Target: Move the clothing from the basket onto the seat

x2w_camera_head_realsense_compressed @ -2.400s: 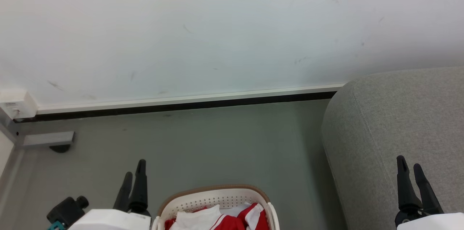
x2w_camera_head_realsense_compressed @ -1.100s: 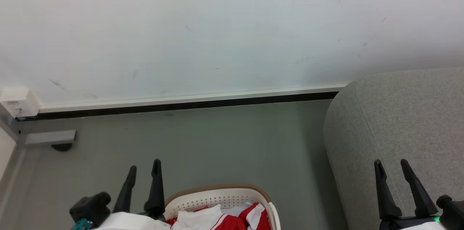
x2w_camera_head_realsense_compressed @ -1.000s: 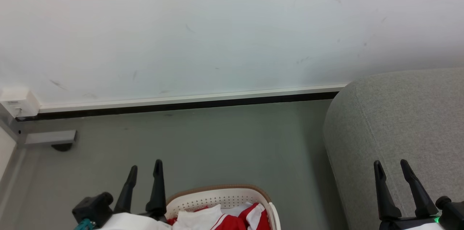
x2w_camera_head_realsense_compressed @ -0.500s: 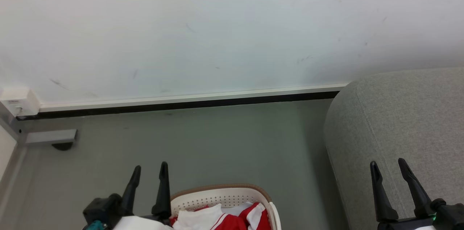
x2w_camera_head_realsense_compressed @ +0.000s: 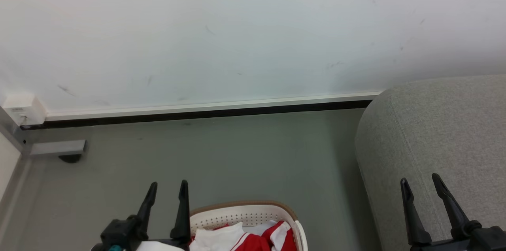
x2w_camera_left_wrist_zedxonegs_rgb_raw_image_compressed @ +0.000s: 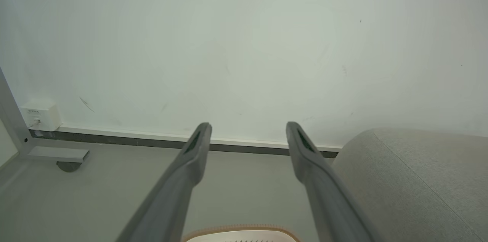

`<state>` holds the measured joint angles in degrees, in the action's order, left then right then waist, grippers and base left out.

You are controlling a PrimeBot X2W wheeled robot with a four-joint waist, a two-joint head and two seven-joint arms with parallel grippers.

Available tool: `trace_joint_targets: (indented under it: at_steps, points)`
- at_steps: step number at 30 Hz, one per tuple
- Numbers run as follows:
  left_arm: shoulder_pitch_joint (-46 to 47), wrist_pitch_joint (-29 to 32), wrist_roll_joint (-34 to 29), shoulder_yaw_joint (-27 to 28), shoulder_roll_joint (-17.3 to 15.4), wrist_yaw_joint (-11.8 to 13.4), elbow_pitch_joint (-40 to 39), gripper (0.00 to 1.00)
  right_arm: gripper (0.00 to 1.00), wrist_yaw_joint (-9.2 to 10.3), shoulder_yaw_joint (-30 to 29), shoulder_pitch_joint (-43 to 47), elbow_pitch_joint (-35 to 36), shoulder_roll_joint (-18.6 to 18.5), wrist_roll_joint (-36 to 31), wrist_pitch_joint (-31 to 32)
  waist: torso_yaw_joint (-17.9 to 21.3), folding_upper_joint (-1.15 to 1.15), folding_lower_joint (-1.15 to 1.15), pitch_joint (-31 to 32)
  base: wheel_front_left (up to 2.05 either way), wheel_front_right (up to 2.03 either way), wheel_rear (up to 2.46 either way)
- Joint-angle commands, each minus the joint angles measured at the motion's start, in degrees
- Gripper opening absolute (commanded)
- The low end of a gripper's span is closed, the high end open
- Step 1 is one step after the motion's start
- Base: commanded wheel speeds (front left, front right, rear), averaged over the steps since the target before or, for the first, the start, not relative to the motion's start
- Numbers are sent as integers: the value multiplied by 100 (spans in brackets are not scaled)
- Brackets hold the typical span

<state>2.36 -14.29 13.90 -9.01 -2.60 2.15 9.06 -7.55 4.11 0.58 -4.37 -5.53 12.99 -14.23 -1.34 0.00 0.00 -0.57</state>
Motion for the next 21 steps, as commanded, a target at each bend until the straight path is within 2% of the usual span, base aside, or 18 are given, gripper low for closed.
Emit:
trace_joint_targets:
  at_steps: [1,7,21]
  points:
    - [-41,-53,-151,0,-48,7,7,100,100,11,14,76,16,-13,-121,-58,-1,0,0,-2,0,0,0]
    - [-62,-94,-347,-9,-50,15,64,100,100,12,-1,87,-21,-1,-218,-101,-5,0,0,-3,0,0,0]
    - [-70,-89,-326,63,-48,-78,214,100,100,12,-47,86,-81,76,-9,-100,9,0,0,23,0,0,0]
